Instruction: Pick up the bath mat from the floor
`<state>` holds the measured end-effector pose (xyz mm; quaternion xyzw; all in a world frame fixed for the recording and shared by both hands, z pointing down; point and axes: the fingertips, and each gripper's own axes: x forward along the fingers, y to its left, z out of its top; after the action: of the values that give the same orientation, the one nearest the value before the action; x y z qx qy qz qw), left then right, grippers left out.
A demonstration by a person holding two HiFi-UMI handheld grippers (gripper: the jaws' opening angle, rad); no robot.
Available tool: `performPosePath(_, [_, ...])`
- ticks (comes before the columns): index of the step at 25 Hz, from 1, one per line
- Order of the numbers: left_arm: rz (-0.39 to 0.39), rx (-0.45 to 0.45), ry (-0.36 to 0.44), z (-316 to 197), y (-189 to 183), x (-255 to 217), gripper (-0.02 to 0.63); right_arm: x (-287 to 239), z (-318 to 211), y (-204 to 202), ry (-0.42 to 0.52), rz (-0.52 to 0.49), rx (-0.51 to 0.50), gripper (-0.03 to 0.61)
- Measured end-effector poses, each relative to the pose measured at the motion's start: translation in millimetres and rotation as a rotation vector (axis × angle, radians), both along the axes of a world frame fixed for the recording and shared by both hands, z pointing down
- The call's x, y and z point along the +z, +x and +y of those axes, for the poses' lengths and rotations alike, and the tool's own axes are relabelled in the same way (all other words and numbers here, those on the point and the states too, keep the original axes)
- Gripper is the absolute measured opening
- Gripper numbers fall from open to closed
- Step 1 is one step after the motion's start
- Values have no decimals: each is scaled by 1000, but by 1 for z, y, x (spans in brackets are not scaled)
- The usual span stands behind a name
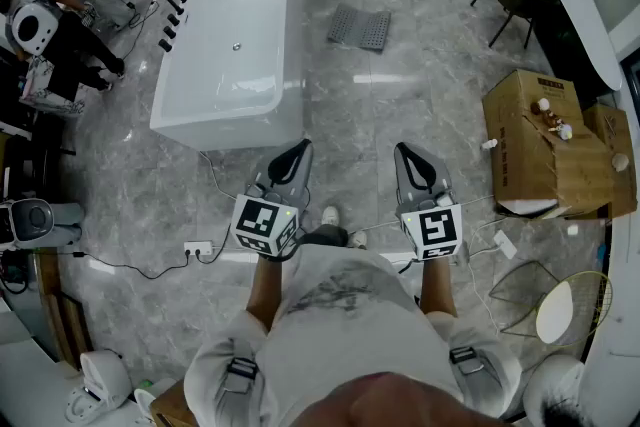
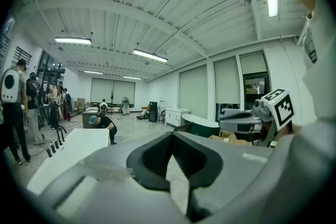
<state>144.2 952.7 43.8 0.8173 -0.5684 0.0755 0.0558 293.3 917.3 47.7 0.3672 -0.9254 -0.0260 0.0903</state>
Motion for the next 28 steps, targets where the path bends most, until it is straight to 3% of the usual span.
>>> performPosePath(12, [18,-60,-20,0,-21,14,2,7,2,-17,-24,-14,-35,2])
performPosePath(17, [-1,-67,-8,-29,-35,23,2,11,-24,-27,-19,-8,-21,2])
performPosePath(28, [10,29,11,-121,-88,21,2,9,-102,-86,-14,35,29,2])
